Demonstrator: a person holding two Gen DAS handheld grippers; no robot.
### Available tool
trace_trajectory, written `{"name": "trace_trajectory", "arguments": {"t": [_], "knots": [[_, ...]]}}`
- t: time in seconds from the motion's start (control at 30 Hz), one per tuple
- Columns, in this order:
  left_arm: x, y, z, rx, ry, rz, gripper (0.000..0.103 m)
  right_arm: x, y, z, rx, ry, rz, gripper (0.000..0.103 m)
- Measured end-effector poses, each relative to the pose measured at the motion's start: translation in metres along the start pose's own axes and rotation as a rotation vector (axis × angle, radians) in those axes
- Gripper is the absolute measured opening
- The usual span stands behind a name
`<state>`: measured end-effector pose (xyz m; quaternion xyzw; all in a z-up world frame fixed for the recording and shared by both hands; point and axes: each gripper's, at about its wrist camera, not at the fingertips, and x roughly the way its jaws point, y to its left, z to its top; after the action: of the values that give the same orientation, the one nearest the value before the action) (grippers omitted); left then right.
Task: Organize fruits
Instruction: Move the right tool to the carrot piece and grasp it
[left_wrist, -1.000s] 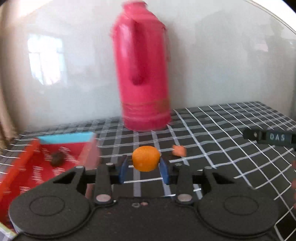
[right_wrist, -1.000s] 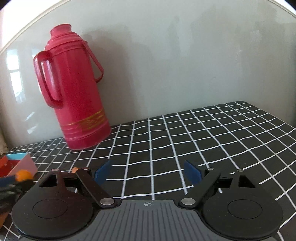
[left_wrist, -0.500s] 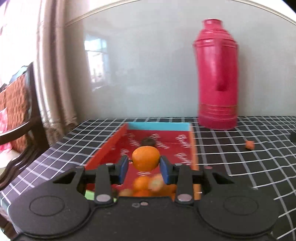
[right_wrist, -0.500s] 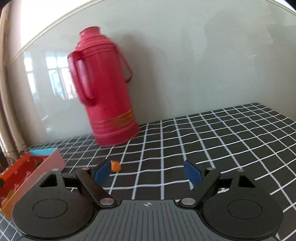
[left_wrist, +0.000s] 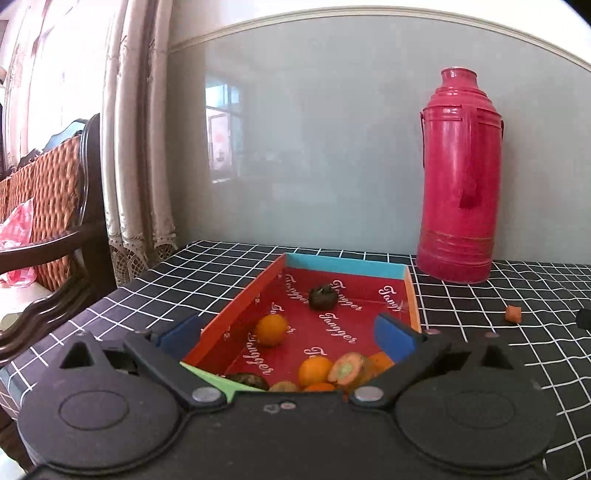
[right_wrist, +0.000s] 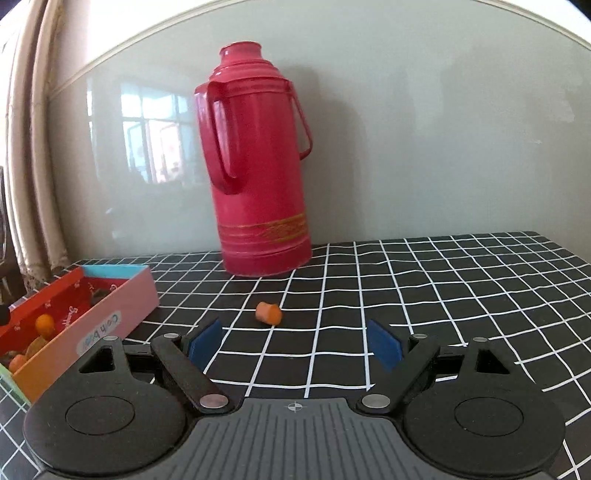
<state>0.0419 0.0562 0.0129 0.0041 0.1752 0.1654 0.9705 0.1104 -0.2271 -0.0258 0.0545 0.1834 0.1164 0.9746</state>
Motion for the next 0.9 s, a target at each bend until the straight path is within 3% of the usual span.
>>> {"name": "trace_trajectory", "arguments": {"t": [0.23,0.4,0.9], "knots": [[0.006,0.006,-0.006,0.022,0.005,0.03,0.096,0.005,0.002,0.003,-0.041,-0.004,0.028,0.085],[0.009,0.026,-0.006,-0.028,0.011,0.073,0.096,0.02,0.012,0.003,-0.122,0.01,0.041,0.085],[0.018,0.066,-0.006,-0.092,0.041,0.161,0.096,0.052,0.036,0.007,-0.179,0.043,0.02,0.084]]}}
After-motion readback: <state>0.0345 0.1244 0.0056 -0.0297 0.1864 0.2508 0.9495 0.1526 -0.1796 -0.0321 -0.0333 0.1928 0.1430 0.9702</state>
